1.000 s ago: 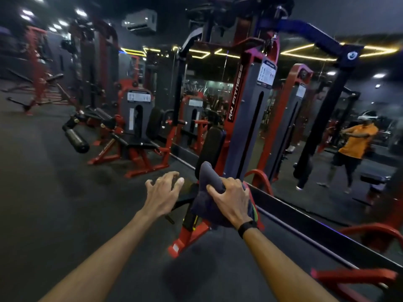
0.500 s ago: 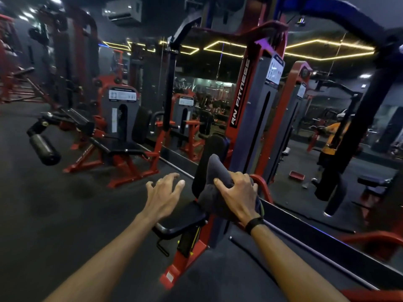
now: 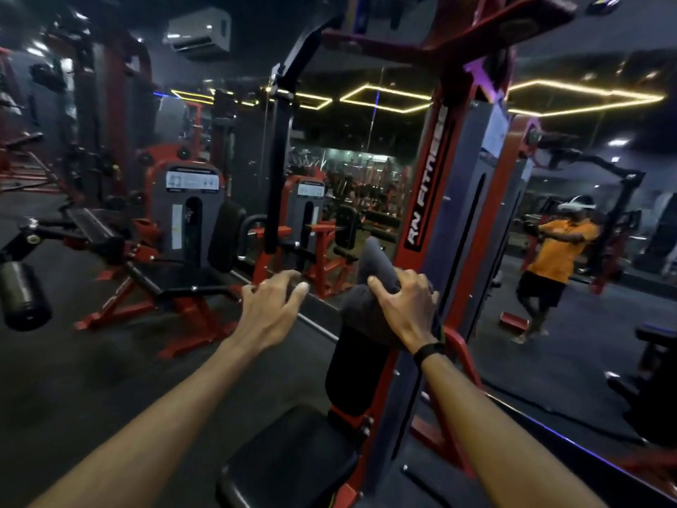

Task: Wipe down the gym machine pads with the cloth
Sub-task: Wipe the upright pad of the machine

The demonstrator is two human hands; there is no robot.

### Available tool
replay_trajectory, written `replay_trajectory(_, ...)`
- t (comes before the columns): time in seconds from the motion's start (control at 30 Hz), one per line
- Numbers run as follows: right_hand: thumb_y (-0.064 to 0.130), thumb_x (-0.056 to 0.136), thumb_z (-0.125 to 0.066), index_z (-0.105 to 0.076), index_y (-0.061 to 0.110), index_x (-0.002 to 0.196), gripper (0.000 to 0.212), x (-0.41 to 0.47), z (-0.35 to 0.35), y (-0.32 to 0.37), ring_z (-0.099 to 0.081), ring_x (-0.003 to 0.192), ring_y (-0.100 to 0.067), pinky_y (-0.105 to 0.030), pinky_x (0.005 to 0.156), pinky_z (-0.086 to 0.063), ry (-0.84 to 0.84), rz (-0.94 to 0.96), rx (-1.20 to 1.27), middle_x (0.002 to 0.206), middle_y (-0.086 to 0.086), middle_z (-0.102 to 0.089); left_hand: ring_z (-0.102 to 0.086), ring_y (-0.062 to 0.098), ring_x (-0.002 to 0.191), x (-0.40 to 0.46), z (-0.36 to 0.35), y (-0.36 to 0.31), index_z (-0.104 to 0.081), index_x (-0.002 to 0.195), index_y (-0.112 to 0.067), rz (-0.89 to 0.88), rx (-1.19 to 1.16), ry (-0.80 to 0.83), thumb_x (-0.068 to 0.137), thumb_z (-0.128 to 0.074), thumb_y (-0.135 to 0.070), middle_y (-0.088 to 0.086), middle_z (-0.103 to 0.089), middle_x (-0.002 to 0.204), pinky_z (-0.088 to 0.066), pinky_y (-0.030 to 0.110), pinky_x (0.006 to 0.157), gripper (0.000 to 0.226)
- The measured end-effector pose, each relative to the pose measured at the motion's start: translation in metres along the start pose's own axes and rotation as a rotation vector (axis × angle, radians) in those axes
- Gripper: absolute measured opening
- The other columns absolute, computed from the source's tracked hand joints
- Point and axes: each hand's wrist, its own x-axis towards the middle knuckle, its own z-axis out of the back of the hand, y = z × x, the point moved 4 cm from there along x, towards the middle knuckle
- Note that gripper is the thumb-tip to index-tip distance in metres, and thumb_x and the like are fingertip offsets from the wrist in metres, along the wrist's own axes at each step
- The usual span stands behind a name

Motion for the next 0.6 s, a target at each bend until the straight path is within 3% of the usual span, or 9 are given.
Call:
replay_trajectory(0.3,0.058,0.087,-0.065,-0.069,0.027,0.12,0.045,0.067,-0.117,-0.03,-0.053,0.111,-0.023,-0.048,0.098,-0.033,-0.019,-0.085,-0.137,0.11,0.004,-0.067,-0.056,0.019,0.121,0.122,-0.085,0.081,-0.052,0.139,-0.021,-0.123,-0.118,0.185,0.09,-0.034,-0.057,-0.003,-0.057,0.138,-0.028,0.047,0.108,0.063)
replay_trajectory(0.47,0.055,0.087,-0.066,-0.071,0.024,0.11,0.039,0.098,-0.156,-0.056,-0.054,0.109,-0.027,-0.05,0.098,-0.033,-0.18,-0.32,-0.134,0.105,0.001,-0.067,-0.055,0.02,0.124,0.19,-0.134,0.125,-0.053,0.138,-0.023,-0.2,-0.191,0.27,0.101,-0.048,-0.046,-0.004,-0.058,0.136,-0.034,0.045,0.106,0.044)
replay_trajectory(0.6,0.055,0.088,-0.064,-0.07,0.02,0.11,0.042,0.106,-0.175,-0.069,-0.053,0.112,-0.029,-0.052,0.101,-0.031,-0.206,-0.435,-0.194,0.107,-0.001,-0.066,-0.056,0.022,0.122,0.234,-0.168,0.144,-0.052,0.139,-0.021,-0.236,-0.229,0.395,0.102,-0.048,-0.043,-0.003,-0.057,0.138,-0.036,0.047,0.107,0.043)
